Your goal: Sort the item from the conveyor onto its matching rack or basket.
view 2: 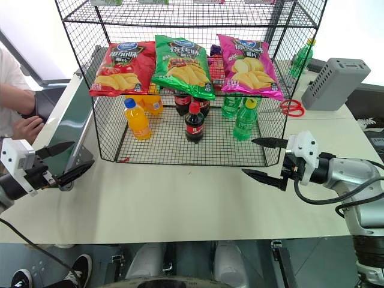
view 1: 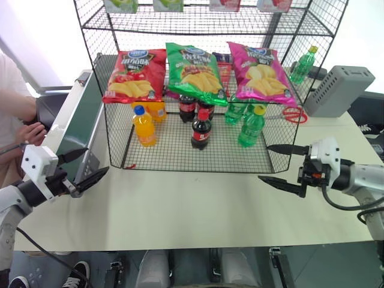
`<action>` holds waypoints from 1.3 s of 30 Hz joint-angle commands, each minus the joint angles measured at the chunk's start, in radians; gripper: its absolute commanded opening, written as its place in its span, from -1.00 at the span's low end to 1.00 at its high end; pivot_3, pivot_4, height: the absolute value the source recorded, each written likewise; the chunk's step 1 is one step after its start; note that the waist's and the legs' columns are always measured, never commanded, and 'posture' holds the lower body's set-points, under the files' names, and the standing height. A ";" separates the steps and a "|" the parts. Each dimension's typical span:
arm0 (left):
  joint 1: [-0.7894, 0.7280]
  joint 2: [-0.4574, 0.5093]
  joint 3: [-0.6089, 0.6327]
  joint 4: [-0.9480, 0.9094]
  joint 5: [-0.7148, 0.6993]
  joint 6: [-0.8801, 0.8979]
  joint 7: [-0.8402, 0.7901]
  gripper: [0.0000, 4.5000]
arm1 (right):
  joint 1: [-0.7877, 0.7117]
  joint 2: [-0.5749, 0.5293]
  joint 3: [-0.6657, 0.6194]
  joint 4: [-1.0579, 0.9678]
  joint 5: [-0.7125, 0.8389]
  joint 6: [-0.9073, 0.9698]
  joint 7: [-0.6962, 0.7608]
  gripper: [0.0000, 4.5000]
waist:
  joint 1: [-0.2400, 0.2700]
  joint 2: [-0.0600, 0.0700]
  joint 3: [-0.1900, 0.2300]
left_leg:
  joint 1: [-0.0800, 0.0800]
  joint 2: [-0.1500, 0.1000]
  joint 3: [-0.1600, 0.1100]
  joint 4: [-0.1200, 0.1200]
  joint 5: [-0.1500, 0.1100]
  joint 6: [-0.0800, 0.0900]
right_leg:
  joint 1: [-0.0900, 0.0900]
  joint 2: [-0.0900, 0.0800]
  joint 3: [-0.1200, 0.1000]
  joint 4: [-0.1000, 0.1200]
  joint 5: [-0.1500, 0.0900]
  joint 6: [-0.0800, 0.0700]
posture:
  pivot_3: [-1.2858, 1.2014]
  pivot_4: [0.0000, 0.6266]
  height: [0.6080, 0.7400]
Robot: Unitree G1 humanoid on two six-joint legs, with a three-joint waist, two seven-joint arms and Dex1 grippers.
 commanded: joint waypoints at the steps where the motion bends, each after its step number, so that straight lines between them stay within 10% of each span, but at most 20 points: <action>1: -0.003 -0.005 0.018 -0.002 0.012 -0.030 0.014 1.00 | -0.024 0.010 0.004 0.015 -0.013 -0.027 -0.001 0.98 | 0.000 0.000 0.000 | 0.000 0.000 0.000 0.000 0.000 0.000 | 0.000 0.000 0.000 0.000 0.000 0.000 | 0.03 -0.52 1.00; 39: -0.126 -0.032 -0.088 0.117 0.009 -0.173 -0.131 1.00 | 0.030 0.013 -0.032 0.066 -0.057 -0.136 -0.015 0.98 | 0.000 0.000 0.000 | 0.001 0.000 0.002 0.000 0.000 -0.001 | 0.000 0.000 0.000 0.001 0.000 0.000 | 0.03 -0.52 1.00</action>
